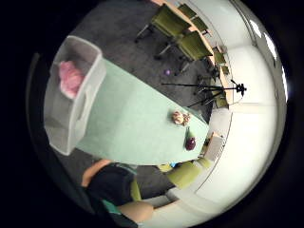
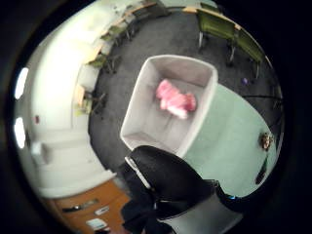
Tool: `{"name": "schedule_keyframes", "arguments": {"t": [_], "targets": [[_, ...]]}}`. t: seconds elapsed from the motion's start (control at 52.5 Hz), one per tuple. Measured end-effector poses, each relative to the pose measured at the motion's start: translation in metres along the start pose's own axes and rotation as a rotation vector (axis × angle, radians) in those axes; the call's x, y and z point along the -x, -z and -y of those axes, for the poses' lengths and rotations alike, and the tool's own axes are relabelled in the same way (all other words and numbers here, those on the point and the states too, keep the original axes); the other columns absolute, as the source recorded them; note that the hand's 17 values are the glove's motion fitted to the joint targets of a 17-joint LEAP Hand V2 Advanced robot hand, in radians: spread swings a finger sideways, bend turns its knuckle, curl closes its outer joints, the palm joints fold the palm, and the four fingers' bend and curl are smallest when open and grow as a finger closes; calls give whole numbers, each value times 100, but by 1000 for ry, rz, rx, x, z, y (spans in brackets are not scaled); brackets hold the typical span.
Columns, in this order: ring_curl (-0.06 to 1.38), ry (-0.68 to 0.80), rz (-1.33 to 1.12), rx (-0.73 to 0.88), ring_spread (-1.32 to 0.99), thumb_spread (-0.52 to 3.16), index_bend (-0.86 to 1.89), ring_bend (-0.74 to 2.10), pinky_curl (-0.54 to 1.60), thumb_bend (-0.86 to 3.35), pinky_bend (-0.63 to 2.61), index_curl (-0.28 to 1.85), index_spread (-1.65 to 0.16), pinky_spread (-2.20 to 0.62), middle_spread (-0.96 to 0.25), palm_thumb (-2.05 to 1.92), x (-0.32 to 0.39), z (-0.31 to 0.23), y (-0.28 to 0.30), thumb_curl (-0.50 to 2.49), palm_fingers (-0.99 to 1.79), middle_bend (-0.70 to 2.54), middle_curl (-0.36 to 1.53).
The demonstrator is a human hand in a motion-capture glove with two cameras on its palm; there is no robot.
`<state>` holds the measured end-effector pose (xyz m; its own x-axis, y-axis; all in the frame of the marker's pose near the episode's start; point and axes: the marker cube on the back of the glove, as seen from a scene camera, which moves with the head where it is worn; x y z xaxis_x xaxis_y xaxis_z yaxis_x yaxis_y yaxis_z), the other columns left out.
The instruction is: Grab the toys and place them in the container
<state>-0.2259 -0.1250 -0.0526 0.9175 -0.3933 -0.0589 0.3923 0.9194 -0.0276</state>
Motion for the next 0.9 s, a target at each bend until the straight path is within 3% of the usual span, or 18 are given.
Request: {"name": "schedule_keyframes", "arguments": {"t": [0.114, 0.248, 0.305, 0.438, 0.629, 0.895], "targets": [[23, -162, -24, -65, -15, 100, 13, 38, 34, -11, 70, 37, -12, -6, -1, -14, -75, -16, 7, 35, -16, 25, 40], [22, -119, 25, -97, -18, 98, 16, 31, 32, -11, 64, 37, -15, -5, -3, -15, -148, -40, 0, 30, -10, 22, 39], [22, -260, -14, -100, -19, 97, 17, 29, 31, -11, 61, 37, -16, -5, -4, -15, -192, -44, -15, 28, -9, 21, 39], [22, -377, -3, -64, -22, 97, 19, 23, 30, -11, 55, 39, -19, -5, -5, -16, -286, -66, -77, 24, -6, 19, 39], [20, -476, 59, 54, -24, 95, 25, 13, 29, -12, 46, 42, -22, -4, -7, -17, -351, -89, -177, 20, -9, 17, 38], [14, -522, 97, 143, -23, 92, 47, 9, 29, -13, 38, 50, -27, -3, -11, -18, -376, -107, -268, 16, -14, 15, 35]]}}
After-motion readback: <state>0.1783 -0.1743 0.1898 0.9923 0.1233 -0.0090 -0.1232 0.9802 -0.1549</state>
